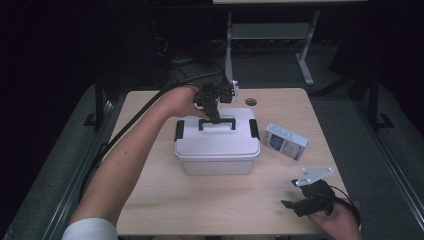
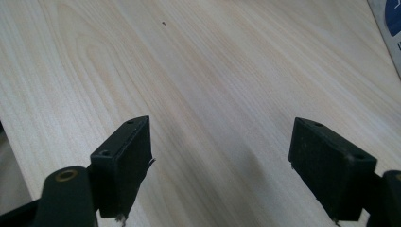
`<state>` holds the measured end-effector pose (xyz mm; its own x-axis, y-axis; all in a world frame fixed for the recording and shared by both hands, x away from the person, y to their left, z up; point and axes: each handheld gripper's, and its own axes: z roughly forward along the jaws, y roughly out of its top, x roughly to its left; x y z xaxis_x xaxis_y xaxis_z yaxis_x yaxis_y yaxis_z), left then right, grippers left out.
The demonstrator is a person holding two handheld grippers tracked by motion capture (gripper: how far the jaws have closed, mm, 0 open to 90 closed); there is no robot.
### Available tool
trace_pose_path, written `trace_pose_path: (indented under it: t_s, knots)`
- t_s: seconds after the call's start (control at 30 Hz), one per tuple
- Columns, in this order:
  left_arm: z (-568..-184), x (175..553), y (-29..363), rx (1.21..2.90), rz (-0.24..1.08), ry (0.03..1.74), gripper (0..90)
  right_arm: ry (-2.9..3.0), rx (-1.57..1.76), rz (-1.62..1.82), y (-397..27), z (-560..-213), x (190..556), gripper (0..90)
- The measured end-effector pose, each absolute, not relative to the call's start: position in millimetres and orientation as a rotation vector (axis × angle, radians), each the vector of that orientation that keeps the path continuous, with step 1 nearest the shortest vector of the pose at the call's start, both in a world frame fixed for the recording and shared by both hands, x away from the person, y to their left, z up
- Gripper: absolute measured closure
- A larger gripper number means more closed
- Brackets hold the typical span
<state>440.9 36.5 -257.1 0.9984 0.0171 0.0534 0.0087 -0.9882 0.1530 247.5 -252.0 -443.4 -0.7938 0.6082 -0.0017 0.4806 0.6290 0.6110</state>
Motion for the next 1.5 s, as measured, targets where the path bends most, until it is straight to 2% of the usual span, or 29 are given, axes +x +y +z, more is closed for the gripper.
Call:
trace_pose_path:
  t_s: [0.3,0.7,1.07,1.5]
  knots:
    - [-243,440,42,2.962,0.066,0.031,84.7,2.644,0.890,0.897,-252,-443,248,21.3]
    - [-217,433,54,2.942,0.129,0.041,84.8,2.649,0.881,0.888,-250,-444,249,21.3]
    - [-193,428,84,2.930,0.172,0.094,84.8,2.652,0.885,0.885,-248,-444,249,21.3]
    - [-185,430,118,2.935,0.191,0.164,84.8,2.641,0.893,0.884,-251,-444,248,21.3]
